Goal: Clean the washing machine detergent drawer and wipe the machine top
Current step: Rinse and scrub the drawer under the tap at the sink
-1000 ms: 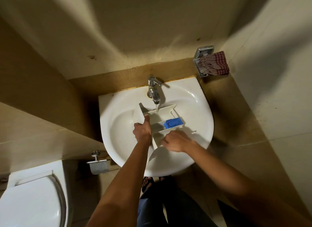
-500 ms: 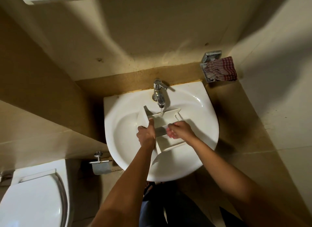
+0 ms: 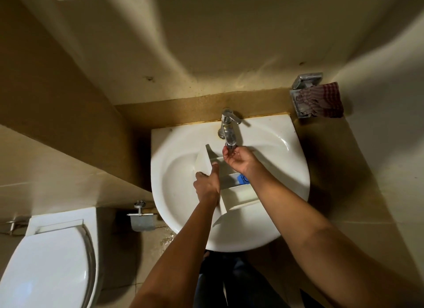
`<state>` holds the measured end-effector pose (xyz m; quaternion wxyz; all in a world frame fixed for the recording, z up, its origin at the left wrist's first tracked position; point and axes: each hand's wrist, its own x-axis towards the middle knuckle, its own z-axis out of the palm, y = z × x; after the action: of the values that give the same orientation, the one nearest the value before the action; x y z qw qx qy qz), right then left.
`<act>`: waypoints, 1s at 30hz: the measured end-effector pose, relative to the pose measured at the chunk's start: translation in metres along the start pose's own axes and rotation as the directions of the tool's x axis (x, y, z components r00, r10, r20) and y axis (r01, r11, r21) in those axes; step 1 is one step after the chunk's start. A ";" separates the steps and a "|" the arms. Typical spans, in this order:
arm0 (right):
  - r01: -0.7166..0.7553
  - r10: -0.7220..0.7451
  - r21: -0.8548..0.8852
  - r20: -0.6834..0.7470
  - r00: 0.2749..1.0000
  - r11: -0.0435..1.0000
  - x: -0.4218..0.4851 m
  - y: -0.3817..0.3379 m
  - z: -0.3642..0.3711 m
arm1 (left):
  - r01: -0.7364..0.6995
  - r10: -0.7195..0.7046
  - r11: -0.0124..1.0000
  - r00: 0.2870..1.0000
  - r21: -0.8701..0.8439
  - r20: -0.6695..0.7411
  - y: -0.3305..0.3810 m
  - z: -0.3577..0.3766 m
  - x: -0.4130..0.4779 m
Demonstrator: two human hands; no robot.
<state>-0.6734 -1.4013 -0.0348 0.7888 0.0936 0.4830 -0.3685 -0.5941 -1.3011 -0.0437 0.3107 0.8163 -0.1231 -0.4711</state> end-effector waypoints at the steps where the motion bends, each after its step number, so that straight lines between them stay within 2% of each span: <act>1: -0.017 0.017 0.014 0.011 1.000 1.000 0.001 0.000 0.000 | -0.001 0.001 1.000 1.000 -0.004 0.001 0.000 0.000 0.000; 5: -0.062 0.061 0.022 0.050 0.997 0.998 0.007 0.002 -0.002 | 0.006 -0.005 1.000 0.999 -0.029 0.036 0.002 -0.003 -0.003; 12: -0.031 0.030 0.008 0.143 0.989 0.999 -0.003 0.018 0.002 | -0.015 0.023 0.994 0.997 -0.111 0.068 -0.003 -0.009 -0.001; 14: 0.059 -0.034 -0.118 0.202 0.979 0.991 -0.012 0.030 0.000 | 0.034 -0.017 0.986 0.995 -0.161 0.100 -0.014 -0.014 0.010; 16: 0.255 -0.156 -0.328 0.301 0.941 0.910 -0.020 0.044 -0.007 | 0.146 -0.101 0.948 0.981 -0.282 0.168 -0.018 -0.021 0.017; 17: 0.386 -0.219 -0.484 0.366 0.905 0.786 -0.025 0.050 -0.011 | 0.199 -0.127 0.914 0.968 -0.355 0.216 -0.017 -0.026 0.017; 18: 0.512 -0.272 -0.637 0.442 0.855 0.576 -0.030 0.054 -0.017 | 0.233 -0.140 0.885 0.959 -0.404 0.246 -0.017 -0.031 0.020; 19: 0.599 -0.291 -0.742 0.526 0.799 0.303 -0.033 0.058 -0.022 | 0.252 -0.140 0.871 0.950 -0.422 0.278 -0.017 -0.034 0.024; 21: 0.634 -0.209 -0.734 0.679 0.704 -0.244 -0.036 0.063 -0.028 | 0.232 -0.109 0.894 0.942 -0.384 0.317 -0.016 -0.037 0.024; 22: 0.612 -0.129 -0.656 0.722 0.680 -0.441 -0.036 0.065 -0.026 | 0.228 -0.099 0.901 0.936 -0.368 0.337 -0.017 -0.037 0.025; 23: 0.579 -0.059 -0.581 0.733 0.678 -0.572 -0.032 0.064 -0.023 | 0.232 -0.099 0.902 0.933 -0.365 0.347 -0.019 -0.037 0.025; 26: 0.456 -0.016 -0.474 0.706 0.708 -0.754 -0.014 0.058 -0.002 | 0.249 -0.112 0.874 0.939 -0.418 0.326 -0.024 -0.036 0.028; 28: 0.392 -0.043 -0.438 0.709 0.704 -0.809 0.001 0.052 0.008 | 0.265 -0.133 0.850 0.945 -0.456 0.300 -0.026 -0.035 0.032; 30: 0.382 -0.039 -0.429 0.704 0.709 -0.819 0.004 0.052 0.008 | 0.279 -0.155 0.819 0.949 -0.501 0.276 -0.025 -0.034 0.035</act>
<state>-0.6325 -1.3703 -0.0450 0.2182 -0.8810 0.4193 0.0197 -0.5489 -1.2852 -0.0711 0.4536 0.6479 0.0732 -0.6076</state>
